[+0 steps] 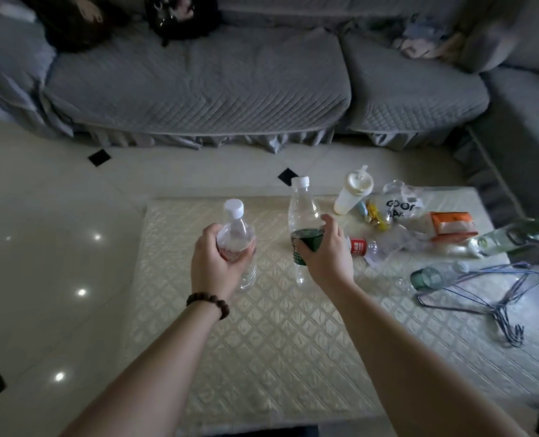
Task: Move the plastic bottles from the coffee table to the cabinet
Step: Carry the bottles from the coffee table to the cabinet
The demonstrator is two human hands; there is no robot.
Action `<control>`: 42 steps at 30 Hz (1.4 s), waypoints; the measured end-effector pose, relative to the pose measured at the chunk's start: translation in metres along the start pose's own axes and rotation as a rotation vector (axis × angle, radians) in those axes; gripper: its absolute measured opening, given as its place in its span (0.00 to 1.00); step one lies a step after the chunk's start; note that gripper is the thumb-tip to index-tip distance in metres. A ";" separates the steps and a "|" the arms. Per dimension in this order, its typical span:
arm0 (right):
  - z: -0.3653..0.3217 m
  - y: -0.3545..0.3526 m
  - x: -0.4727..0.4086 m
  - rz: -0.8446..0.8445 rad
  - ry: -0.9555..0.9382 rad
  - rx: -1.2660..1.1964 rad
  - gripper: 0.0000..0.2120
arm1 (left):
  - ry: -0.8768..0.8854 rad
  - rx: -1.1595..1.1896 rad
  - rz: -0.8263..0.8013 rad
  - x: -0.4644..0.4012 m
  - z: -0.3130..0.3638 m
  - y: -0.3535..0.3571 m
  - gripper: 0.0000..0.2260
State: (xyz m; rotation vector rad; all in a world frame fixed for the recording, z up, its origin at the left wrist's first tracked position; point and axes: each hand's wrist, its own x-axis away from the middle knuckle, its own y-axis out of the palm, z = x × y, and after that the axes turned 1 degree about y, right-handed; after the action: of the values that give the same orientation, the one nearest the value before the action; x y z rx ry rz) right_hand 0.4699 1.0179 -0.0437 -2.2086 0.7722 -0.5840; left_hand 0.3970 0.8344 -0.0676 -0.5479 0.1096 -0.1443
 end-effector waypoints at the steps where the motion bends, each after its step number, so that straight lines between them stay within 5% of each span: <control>1: -0.003 -0.017 0.009 0.026 0.000 -0.009 0.35 | 0.028 0.006 -0.009 0.004 0.015 -0.001 0.27; 9: 0.002 -0.095 0.087 0.299 0.071 -0.076 0.34 | 0.212 0.037 -0.157 0.033 0.094 0.000 0.28; 22: 0.052 -0.109 0.207 0.649 0.316 -0.187 0.33 | 0.454 0.012 -0.548 0.112 0.132 0.022 0.28; 42: 0.220 -0.170 0.509 1.252 0.987 -0.207 0.33 | 0.797 0.056 -1.350 0.437 0.211 0.111 0.33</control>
State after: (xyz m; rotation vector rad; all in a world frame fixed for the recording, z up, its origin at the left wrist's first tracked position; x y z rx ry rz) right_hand 1.0277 0.8756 0.0296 -1.0246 2.4703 -0.8759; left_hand 0.8689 0.9636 0.0241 -0.4002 0.4972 -1.6803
